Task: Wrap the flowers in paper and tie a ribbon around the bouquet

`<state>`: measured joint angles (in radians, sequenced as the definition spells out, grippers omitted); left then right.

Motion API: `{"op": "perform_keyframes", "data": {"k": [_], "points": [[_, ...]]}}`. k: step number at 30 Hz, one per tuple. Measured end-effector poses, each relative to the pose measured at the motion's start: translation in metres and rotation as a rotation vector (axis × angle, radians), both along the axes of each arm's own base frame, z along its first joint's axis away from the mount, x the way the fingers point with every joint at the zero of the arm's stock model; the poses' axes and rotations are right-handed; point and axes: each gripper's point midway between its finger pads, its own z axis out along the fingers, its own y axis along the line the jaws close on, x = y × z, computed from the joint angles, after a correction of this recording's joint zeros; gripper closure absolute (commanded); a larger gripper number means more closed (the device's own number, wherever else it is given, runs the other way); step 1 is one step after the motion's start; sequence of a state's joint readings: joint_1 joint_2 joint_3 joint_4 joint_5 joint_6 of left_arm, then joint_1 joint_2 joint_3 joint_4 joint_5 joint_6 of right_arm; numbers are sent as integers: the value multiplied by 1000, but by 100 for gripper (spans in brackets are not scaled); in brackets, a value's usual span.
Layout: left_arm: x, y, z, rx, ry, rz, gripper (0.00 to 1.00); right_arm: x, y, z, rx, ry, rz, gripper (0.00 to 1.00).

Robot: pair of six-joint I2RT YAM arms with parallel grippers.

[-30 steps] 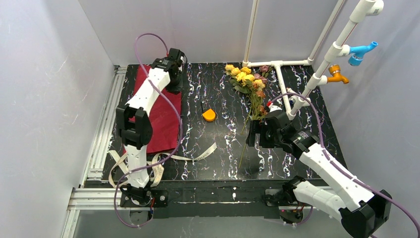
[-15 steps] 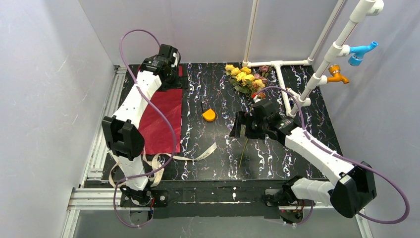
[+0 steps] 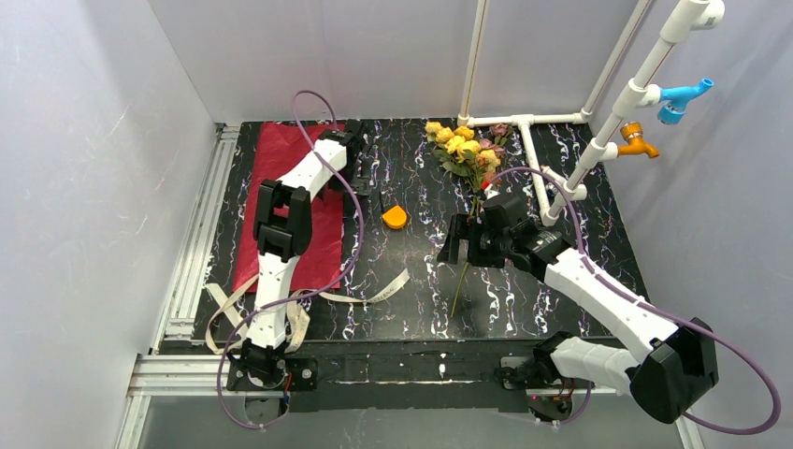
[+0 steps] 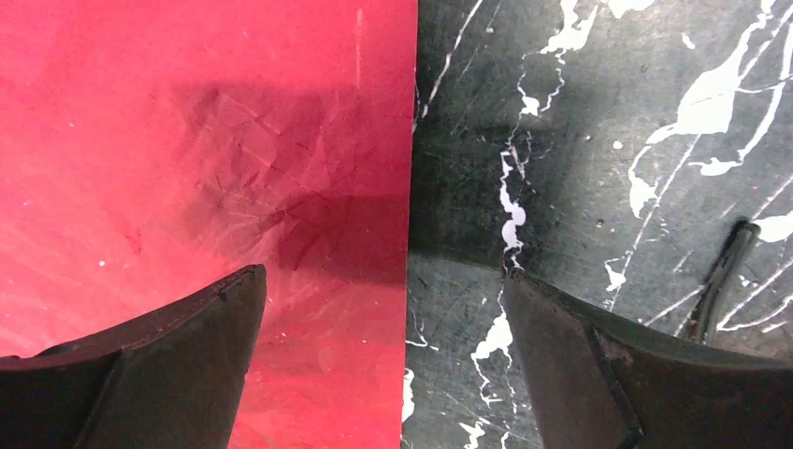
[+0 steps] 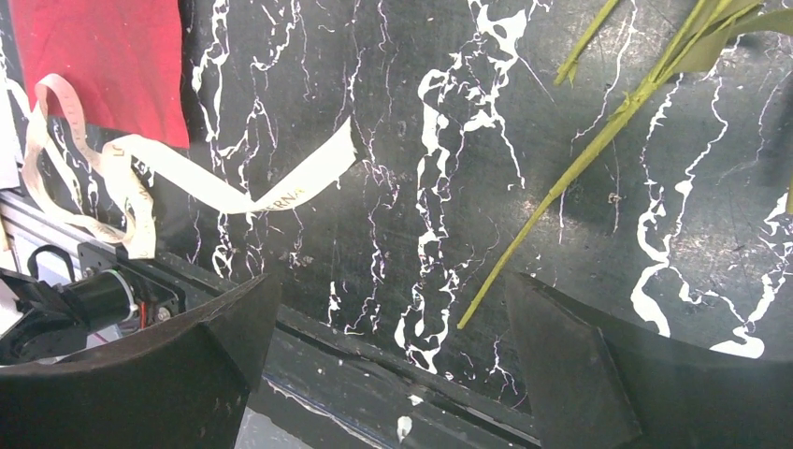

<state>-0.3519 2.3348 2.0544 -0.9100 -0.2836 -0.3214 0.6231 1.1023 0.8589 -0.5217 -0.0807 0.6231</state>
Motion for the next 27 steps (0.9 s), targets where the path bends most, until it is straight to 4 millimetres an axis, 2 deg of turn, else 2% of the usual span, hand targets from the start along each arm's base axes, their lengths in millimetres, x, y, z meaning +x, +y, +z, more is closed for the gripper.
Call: {"op": "perform_keyframes", "data": {"k": [2, 7, 11, 16, 20, 27], "points": [[0, 4, -8, 36, 12, 3, 3, -1, -1, -2, -5, 3, 0, 0], [6, 11, -2, 77, -20, 20, 16, -2, -2, -3, -10, 6, 2, 0], [5, 15, -10, 43, -13, 44, 21, -2, -3, -4, -18, 3, 10, 0], [5, 17, -17, -73, -14, 81, 48, -3, -6, -6, -38, 3, 11, 0], [7, 15, -22, -166, -14, 98, 59, -4, -8, -8, -46, 6, 9, 0], [6, 25, -22, -211, -25, 114, 74, -4, -11, -10, -61, 9, 6, 0]]}}
